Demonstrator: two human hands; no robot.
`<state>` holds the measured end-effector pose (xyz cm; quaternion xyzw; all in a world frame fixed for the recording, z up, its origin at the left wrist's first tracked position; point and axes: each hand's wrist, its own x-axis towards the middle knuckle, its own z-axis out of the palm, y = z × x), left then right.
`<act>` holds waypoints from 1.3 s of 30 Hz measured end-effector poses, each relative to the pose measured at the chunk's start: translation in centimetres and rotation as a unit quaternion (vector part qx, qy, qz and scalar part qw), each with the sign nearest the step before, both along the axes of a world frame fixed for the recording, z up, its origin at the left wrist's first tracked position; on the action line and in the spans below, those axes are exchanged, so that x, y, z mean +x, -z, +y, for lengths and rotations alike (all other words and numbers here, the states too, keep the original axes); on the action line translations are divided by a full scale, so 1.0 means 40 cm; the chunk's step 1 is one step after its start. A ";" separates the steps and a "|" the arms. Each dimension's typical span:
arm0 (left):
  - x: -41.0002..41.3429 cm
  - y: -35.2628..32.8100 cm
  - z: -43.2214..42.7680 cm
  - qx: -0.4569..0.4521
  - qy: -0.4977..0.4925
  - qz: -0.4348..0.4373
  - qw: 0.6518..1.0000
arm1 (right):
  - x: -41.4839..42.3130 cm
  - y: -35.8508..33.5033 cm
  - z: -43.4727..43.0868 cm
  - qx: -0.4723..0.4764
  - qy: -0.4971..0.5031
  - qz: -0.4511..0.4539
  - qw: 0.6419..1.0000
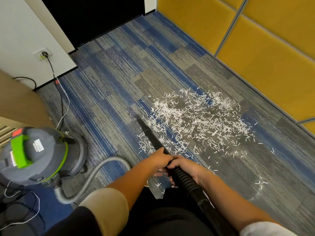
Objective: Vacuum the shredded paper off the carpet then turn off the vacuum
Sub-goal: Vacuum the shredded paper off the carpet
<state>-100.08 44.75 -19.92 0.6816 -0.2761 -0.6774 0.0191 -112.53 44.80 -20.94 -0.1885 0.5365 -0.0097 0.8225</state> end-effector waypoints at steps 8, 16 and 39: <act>-0.020 -0.011 0.000 0.027 0.024 0.001 0.999 | -0.018 0.004 0.000 0.000 -0.023 0.011 1.000; 0.011 -0.007 0.016 0.027 0.006 -0.005 1.000 | 0.008 0.015 0.007 0.047 -0.047 -0.013 0.998; -0.050 -0.057 -0.087 -0.049 0.066 0.040 0.996 | -0.082 -0.067 -0.053 -0.010 0.034 -0.035 0.999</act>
